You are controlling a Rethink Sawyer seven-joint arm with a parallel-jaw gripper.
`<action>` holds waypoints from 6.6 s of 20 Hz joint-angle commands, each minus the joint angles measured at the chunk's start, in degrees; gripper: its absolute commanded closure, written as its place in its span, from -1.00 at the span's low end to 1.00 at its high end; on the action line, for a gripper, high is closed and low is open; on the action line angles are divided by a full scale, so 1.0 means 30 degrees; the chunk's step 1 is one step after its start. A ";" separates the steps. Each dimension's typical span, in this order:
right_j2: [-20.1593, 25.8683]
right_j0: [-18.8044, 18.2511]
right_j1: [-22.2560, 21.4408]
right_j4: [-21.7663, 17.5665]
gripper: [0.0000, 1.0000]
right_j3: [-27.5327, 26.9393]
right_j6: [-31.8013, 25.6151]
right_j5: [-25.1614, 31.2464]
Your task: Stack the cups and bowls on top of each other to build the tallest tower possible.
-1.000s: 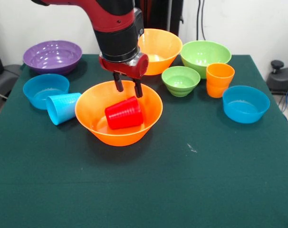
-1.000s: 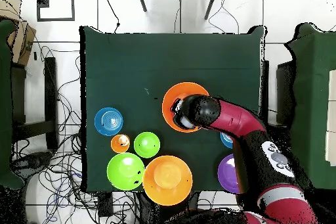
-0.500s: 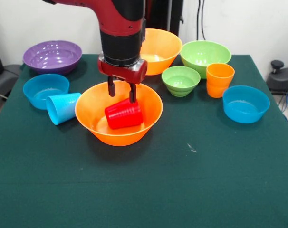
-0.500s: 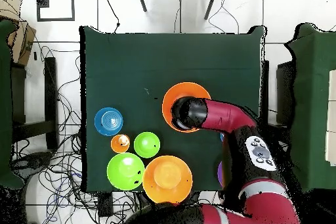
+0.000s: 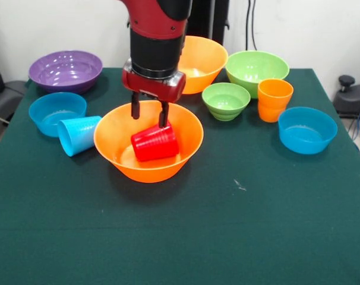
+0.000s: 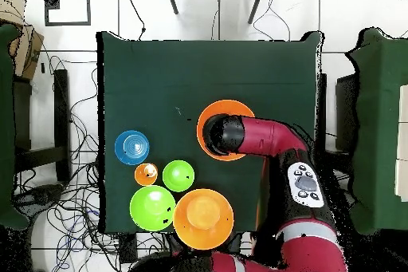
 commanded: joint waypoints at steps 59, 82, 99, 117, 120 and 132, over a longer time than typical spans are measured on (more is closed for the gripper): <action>-0.1410 0.2479 0.1429 0.0772 -1.00 -0.1706 0.1846 -0.1720; -0.2270 0.3602 0.1157 0.1591 -1.00 -0.0936 0.2382 -0.1834; -0.2771 0.4271 0.1345 0.1726 -1.00 0.1451 0.3145 -0.4879; -0.1923 0.3683 -0.4264 0.3394 -1.00 0.8147 0.3177 -0.4666; -0.1066 0.2755 -0.4462 0.3391 -1.00 0.9481 0.2917 -0.5908; -0.0200 0.2484 -0.1044 0.2112 -1.00 1.1875 0.4116 -1.2673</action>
